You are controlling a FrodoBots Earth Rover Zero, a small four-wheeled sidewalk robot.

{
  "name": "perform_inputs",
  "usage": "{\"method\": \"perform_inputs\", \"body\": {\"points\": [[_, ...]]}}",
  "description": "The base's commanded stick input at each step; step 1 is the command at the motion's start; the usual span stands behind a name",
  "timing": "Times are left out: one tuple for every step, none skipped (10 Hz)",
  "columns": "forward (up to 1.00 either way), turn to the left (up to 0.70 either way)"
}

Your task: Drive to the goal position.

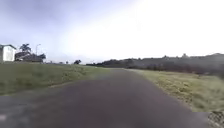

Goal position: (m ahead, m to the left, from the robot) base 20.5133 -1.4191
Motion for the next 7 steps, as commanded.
{"method": "perform_inputs", "body": {"points": [[1.0, -0.19], [1.0, 0.0], [1.0, 0.0], [1.0, 0.0], [1.0, 0.0], [1.0, 0.0], [1.0, 0.0]]}}
